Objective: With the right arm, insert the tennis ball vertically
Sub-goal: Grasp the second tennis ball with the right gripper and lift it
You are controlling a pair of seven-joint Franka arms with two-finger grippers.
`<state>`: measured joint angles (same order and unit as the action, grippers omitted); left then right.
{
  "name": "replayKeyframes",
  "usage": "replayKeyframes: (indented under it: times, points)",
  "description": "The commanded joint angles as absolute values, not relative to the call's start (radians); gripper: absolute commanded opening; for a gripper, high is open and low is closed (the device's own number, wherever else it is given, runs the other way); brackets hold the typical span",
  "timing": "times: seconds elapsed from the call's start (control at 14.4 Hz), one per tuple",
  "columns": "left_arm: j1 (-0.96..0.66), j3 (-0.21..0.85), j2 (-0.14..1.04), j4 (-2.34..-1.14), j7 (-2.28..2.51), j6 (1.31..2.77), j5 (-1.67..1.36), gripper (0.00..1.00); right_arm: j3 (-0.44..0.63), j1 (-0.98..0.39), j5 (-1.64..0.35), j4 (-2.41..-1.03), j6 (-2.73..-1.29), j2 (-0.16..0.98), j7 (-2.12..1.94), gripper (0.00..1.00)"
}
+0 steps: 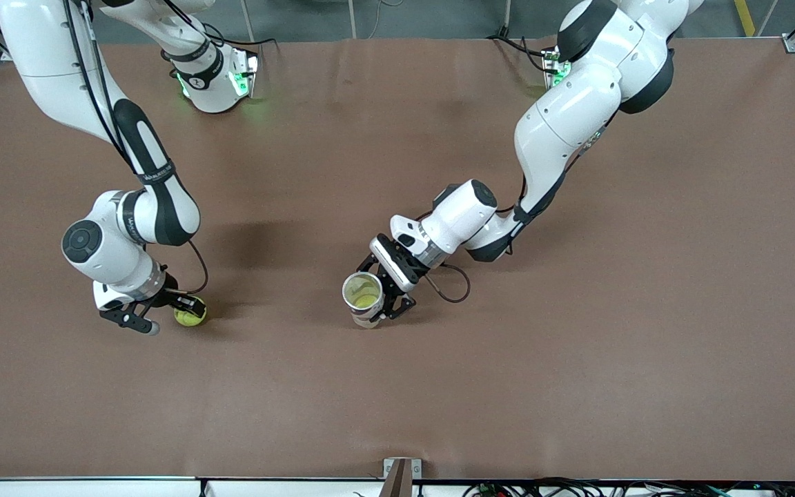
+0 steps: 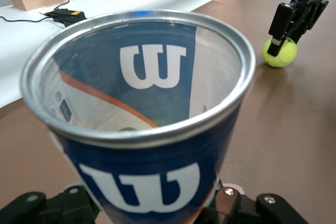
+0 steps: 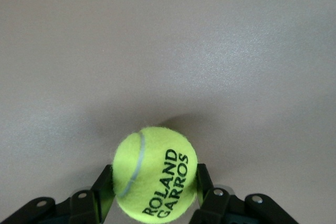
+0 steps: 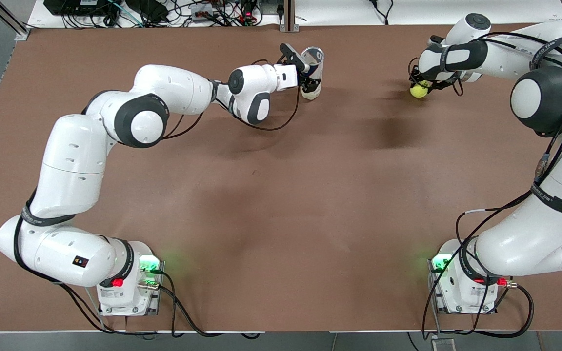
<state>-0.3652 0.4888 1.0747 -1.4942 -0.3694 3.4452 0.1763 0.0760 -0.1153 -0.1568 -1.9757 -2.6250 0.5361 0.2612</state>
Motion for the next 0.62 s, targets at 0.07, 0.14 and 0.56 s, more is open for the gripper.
replayKeyframes:
  times: [0.07,0.14,0.56]
  points:
    - [-0.359,0.486,1.011,-1.566,-0.354,3.427,0.163,0.74,0.064,-0.112,-0.146,-1.956,-2.602,0.529,0.282,0.00]
    - [-0.353,0.488,1.008,-1.571,-0.354,3.427,0.164,0.74,0.060,-0.115,-0.146,-1.936,-2.539,0.522,0.320,0.00]
    - [-0.357,0.486,1.009,-1.575,-0.347,3.427,0.163,0.74,-0.001,-0.207,-0.150,-1.688,-2.095,0.460,0.755,0.00]
